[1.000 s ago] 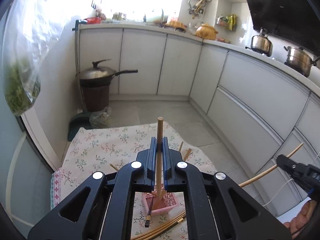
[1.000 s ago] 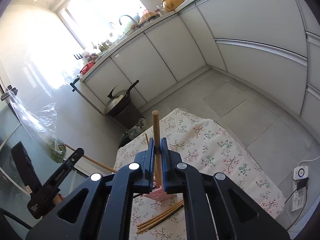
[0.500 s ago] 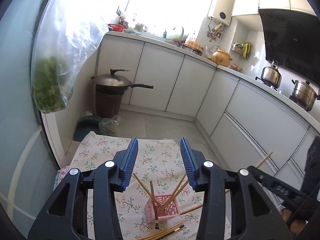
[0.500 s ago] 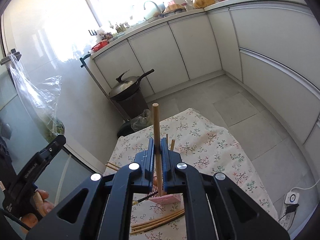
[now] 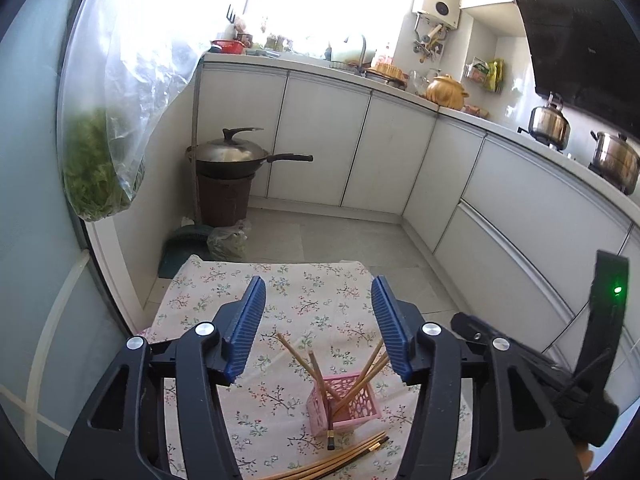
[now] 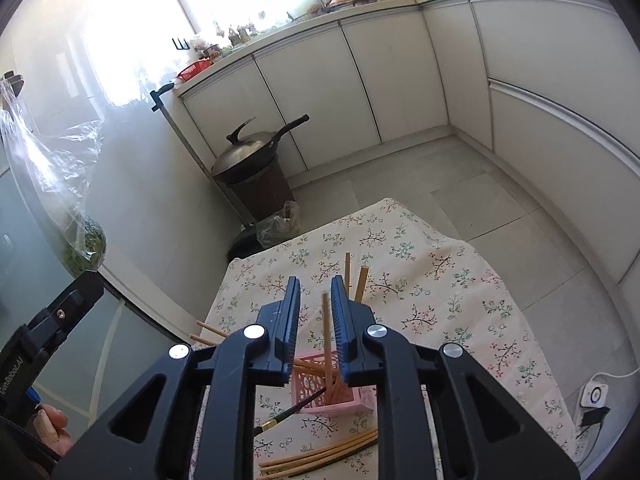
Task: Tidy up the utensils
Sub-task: 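Drop both held chopsticks into the pink holder, opening both tools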
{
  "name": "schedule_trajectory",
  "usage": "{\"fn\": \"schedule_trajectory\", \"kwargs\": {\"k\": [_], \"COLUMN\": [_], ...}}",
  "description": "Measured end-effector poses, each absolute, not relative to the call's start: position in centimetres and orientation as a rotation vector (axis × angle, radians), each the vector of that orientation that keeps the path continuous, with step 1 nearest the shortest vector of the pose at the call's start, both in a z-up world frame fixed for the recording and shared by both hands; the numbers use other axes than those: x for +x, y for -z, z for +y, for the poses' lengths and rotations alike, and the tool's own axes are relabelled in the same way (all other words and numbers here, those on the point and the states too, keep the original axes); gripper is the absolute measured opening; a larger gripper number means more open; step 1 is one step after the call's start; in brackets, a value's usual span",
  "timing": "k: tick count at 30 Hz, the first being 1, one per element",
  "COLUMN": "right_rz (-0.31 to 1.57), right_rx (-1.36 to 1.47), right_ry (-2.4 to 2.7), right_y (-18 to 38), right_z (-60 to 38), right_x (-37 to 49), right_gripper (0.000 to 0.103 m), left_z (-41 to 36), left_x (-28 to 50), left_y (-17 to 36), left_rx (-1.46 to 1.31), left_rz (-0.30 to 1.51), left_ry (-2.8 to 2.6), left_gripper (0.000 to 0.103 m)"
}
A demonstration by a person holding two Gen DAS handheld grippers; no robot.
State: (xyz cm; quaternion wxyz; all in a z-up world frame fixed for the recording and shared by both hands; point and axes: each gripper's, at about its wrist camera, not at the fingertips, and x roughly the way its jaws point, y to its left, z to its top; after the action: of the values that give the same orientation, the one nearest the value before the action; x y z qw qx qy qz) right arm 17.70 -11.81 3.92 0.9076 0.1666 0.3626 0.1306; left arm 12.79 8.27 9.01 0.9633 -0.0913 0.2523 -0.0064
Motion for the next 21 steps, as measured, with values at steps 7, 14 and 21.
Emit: {"fn": "schedule_trajectory", "kwargs": {"k": [7, 14, 21], "right_rz": [0.692, 0.678, 0.664], "right_rx": [0.312, 0.309, 0.320], "right_ry": [-0.250, -0.240, -0.206], "right_y": [-5.0, -4.9, -4.5], "right_z": [-13.4, -14.7, -16.1], "right_x": [14.6, 12.1, 10.3], "right_gripper": [0.031, 0.038, 0.058], "left_z": [5.6, 3.7, 2.9], "left_x": [11.1, 9.8, 8.9], "left_y": [-8.6, -7.8, -7.3], "left_rx": [-0.097, -0.029, -0.002], "left_rz": [0.488, 0.485, 0.497], "left_ry": [0.000, -0.003, -0.009], "left_gripper": [0.069, 0.076, 0.084]}}
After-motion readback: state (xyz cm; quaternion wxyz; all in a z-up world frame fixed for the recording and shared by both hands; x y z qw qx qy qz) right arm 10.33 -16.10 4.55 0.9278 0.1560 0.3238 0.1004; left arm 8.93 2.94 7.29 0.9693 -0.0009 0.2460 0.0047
